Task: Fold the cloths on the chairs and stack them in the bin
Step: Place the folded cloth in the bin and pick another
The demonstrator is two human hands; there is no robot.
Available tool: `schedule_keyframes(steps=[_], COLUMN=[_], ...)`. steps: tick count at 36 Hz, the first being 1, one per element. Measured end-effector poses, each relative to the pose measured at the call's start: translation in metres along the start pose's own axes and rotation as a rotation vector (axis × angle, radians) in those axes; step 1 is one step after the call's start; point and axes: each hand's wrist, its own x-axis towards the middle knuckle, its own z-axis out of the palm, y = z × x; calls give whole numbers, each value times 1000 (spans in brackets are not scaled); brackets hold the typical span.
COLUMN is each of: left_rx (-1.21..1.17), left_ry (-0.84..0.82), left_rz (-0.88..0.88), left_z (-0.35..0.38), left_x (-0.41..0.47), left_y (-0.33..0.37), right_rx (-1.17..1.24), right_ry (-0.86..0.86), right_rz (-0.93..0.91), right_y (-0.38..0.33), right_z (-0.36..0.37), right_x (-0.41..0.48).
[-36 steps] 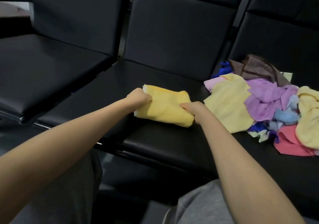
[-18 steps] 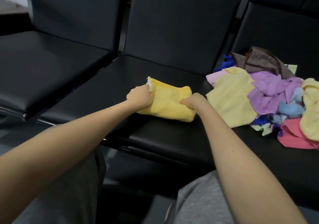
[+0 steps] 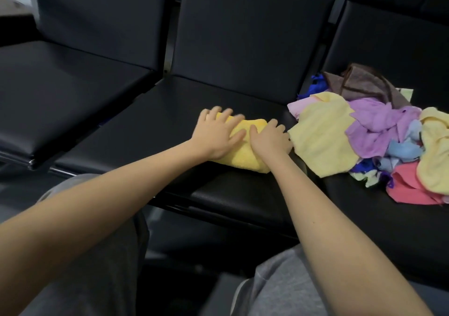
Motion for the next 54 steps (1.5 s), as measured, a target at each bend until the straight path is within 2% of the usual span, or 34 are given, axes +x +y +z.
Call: schedule_keyframes(steps=[2, 3, 7, 9, 10, 12, 13, 17, 20, 26, 29, 32, 37, 40, 49, 54], left_rx=[-31, -32, -70, -152, -181, -183, -175, -260, -460, -1054, -1392, -1537, -1635, -1716, -1819, -1799], left_ry=[-233, -290, -361, -299, -215, -46, -22, -147, -188, -188, -313, -416, -387, -399, -570, -706], left_rz=[-16, -28, -48, -81, -136, -314, -396, -579, -680, -804, -943, -907, -803, -761, -499, -468], left_z=[9, 12, 9, 9, 9, 10, 9, 4, -3, -22, -34, -52, -74, -81, -93, -78], left_x=[-3, -4, -1, -1, -2, -2, -2, -2, 1, 1, -6, -10, -7, -3, -3, -12], left_y=[3, 3, 1, 0, 1, 5, 7, 11, 7, -5, -1, 11, 38, 57, 161, 238], right_rx=[223, 263, 296, 366, 428, 559, 615, 783, 886, 976, 1023, 1036, 1071, 1098, 1153, 1170], right_ry=[-138, -183, -208, -239, -254, -289, -312, -372, -388, -374, -381, -357, -275, -256, -59, 2], right_rz=[79, 102, 95, 99, 117, 184, 222, 298, 272, 206, 216, 202, 126, 142, 179, 272], right_y=[2, 5, 8, 9, 10, 14, 16, 18, 20, 28, 41, 56, 75, 96, 210, 282], right_z=[4, 7, 12, 11, 10, 7, 5, 3, 4, -4, -10, -21, -52, -75, -118, -135], right_x=[2, 2, 5, 7, 9, 12, 12, 14, 13, 7, -2, -5, -8, -11, -41, -81])
